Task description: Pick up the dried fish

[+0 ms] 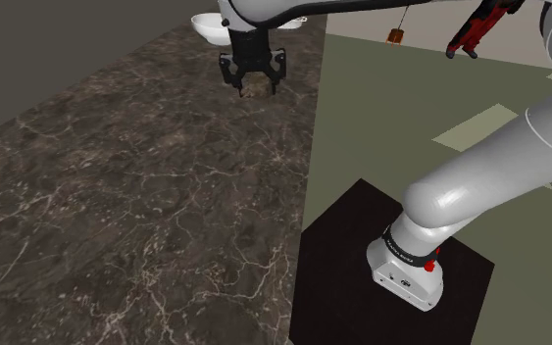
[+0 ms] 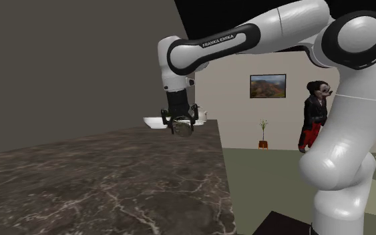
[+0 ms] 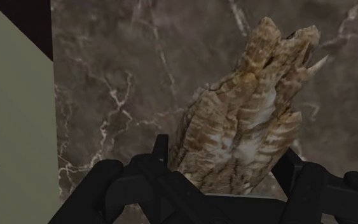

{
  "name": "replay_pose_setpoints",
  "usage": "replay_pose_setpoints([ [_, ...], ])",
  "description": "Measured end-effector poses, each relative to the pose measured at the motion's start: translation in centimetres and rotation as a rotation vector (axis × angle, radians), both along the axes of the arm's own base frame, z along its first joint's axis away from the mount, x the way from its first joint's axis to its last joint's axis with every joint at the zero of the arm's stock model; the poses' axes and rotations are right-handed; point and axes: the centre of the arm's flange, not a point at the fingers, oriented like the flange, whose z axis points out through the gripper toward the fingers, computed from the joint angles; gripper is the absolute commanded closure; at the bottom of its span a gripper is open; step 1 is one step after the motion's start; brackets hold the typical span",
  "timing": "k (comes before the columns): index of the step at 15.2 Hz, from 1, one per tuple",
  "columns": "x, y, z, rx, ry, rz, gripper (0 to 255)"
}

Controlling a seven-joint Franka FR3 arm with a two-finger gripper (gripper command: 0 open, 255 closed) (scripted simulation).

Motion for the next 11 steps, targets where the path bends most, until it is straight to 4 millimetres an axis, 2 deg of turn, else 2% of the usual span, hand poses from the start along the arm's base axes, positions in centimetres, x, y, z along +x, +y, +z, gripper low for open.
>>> replay_pose_setpoints([
  [11, -0.1, 0.0, 5.7, 0.0, 0.0, 0.0, 255],
])
